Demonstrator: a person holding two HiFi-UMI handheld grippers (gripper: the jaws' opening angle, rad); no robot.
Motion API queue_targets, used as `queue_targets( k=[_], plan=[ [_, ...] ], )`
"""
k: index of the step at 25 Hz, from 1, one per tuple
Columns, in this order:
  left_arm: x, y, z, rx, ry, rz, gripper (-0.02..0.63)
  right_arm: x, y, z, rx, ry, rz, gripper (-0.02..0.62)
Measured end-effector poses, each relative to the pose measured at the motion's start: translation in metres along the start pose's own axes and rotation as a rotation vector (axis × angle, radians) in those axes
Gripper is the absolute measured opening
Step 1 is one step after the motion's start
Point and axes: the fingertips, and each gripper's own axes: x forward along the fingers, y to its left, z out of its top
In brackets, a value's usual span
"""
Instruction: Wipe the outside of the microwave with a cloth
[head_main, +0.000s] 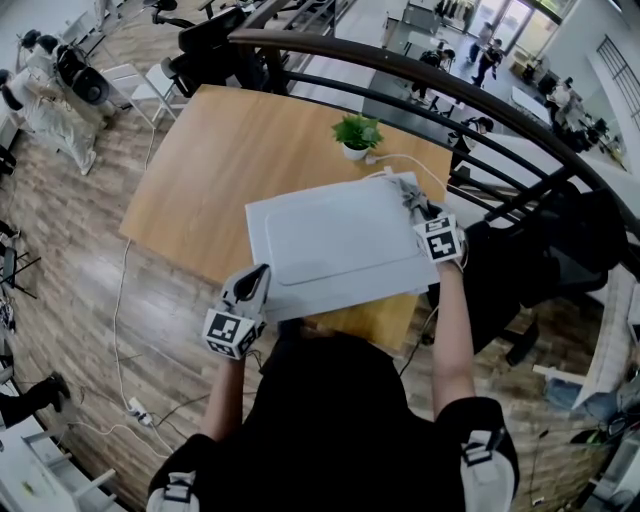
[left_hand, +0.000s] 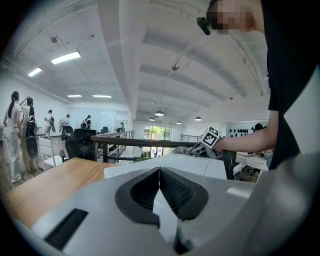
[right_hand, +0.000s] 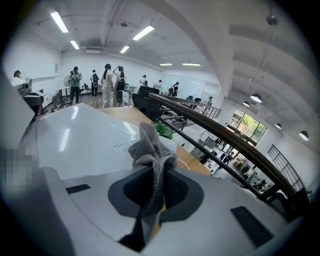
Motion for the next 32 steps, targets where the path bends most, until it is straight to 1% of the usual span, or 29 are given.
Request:
queue_targets(
  k=[5,10,14,19,22,27,32],
  plan=[
    [0.003,-0.002,0.001,-0.006,0.000,-0.005,0.003,0.001,-0.002,0.000,0.019,-0.011,0.006,0.025],
    [0.002,-0.001,0.000,-0.002,0.011,-0.010,0.003,0.002,-0.004,0.003,0.012,-0.008,-0.002,0.025],
    [0.002,0.001,-0.003,-0.009,0.018,-0.003,0.003,0.010,-0.006,0.000,0.023,0.014,0.012,0.025],
    [-0.001,0.002,-0.002,0.000,0.011,0.007,0.003,0.024,-0.016,0.017,0.031,-0.031,0.003,0.024],
    [-0.005,0.004,0.001,-0.016,0.024,0.024,0.003,0.034,-0.021,0.024,0.021,-0.029,-0.001,0.023],
    [-0.017,0.011,-0.005,-0.009,0.027,0.049,0.003,0.043,-0.021,0.032,0.016,-0.028,-0.008,0.023],
    [-0.020,0.015,-0.009,-0.018,0.021,0.049,0.003,0.043,-0.022,0.032,-0.012,-0.011,-0.038,0.021]
  ],
)
